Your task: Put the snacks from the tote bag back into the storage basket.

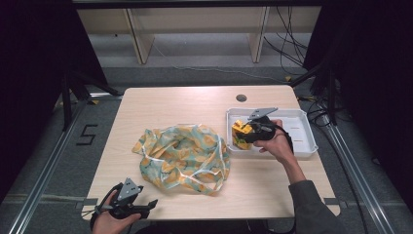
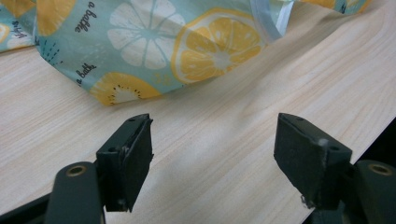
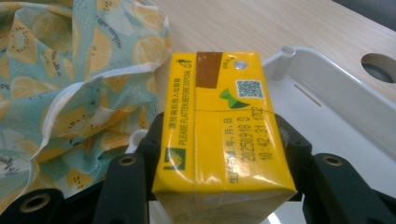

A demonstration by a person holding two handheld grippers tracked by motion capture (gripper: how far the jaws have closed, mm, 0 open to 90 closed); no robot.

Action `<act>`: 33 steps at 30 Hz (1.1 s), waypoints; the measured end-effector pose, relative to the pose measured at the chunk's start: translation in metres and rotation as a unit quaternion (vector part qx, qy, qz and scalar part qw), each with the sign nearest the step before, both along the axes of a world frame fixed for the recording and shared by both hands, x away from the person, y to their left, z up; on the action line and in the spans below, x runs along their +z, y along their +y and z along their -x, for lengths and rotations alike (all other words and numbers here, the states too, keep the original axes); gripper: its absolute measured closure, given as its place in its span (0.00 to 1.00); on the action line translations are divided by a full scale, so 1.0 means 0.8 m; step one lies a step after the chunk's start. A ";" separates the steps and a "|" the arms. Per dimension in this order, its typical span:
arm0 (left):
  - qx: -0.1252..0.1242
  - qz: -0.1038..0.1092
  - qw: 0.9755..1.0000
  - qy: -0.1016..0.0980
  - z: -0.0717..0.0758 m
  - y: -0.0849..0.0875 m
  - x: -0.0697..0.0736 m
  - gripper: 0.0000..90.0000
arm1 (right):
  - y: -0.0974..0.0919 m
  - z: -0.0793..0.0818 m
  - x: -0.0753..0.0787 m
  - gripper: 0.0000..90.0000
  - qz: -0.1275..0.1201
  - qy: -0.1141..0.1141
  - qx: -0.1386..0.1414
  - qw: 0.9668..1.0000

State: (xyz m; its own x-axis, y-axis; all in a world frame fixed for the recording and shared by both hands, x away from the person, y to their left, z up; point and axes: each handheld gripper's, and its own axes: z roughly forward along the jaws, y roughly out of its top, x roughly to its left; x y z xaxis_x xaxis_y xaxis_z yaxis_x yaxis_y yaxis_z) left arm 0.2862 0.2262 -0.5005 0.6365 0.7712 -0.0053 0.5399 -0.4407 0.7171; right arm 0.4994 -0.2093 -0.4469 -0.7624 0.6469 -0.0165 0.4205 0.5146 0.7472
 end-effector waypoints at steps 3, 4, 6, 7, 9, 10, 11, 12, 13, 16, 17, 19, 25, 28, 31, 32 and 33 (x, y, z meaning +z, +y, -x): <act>-0.002 -0.001 1.000 -0.003 0.000 0.000 0.001 0.31 | -0.002 0.000 -0.001 0.57 -0.004 0.000 -0.001 1.000; -0.004 -0.003 1.000 -0.004 0.000 0.000 0.001 0.31 | -0.003 0.002 -0.001 0.57 -0.004 0.005 -0.003 1.000; 0.001 0.005 1.000 -0.001 0.000 -0.001 -0.001 0.30 | -0.005 0.001 -0.001 0.57 -0.002 -0.002 0.001 1.000; -0.006 -0.004 1.000 -0.006 -0.001 0.000 0.001 0.30 | -0.005 0.002 -0.002 0.57 -0.005 0.002 -0.002 1.000; 0.000 0.005 1.000 0.000 0.000 -0.001 -0.001 0.30 | -0.006 0.002 -0.002 0.56 -0.001 0.000 0.000 1.000; 0.000 0.005 1.000 0.000 0.000 -0.001 -0.001 0.30 | -0.006 0.002 -0.002 0.56 -0.001 0.000 0.000 1.000; 0.000 0.004 1.000 -0.001 0.000 -0.001 -0.001 0.30 | -0.005 0.003 -0.003 0.56 -0.003 -0.002 -0.003 1.000; 0.001 0.004 1.000 -0.001 0.000 -0.001 0.000 0.30 | -0.004 0.003 -0.006 0.56 -0.011 -0.005 -0.006 1.000; 0.000 -0.001 1.000 0.000 0.001 -0.001 0.000 0.30 | -0.007 0.003 -0.003 0.56 -0.005 0.000 -0.007 1.000; -0.007 -0.009 1.000 -0.005 0.000 0.000 0.001 0.30 | -0.007 0.004 -0.002 0.53 -0.018 -0.001 -0.014 1.000; -0.007 -0.008 1.000 -0.005 0.000 0.000 0.001 0.30 | -0.007 0.006 0.002 0.47 -0.024 0.001 -0.021 0.999; -0.006 -0.007 1.000 -0.004 0.000 0.000 0.000 0.30 | -0.006 0.009 0.007 0.45 -0.023 0.004 -0.024 0.999; -0.011 -0.007 1.000 -0.006 0.000 0.000 -0.001 0.30 | -0.013 0.022 0.029 0.44 -0.036 -0.029 -0.029 0.999; -0.008 -0.016 1.000 -0.005 -0.001 0.000 0.001 0.30 | -0.015 0.027 0.035 0.46 -0.034 -0.026 -0.028 0.999; -0.006 -0.006 1.000 -0.004 0.000 -0.002 -0.001 0.30 | -0.017 0.035 0.042 0.52 -0.040 -0.039 -0.027 0.998; -0.005 -0.006 1.000 -0.007 0.000 -0.001 -0.001 0.30 | -0.018 0.041 0.049 0.60 -0.039 -0.050 -0.021 0.998; -0.005 -0.006 1.000 -0.007 0.000 -0.001 -0.001 0.30 | -0.018 0.041 0.049 0.60 -0.039 -0.050 -0.021 0.998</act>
State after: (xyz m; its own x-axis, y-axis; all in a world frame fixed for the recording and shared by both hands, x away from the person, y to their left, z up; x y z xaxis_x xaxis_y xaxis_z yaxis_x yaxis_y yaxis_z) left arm 0.2863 0.2254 -0.5010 0.6443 0.7647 0.0119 0.5257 -0.4541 0.7193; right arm 0.4665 -0.2240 -0.4080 -0.7315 0.6807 -0.0394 0.3617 0.4364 0.8238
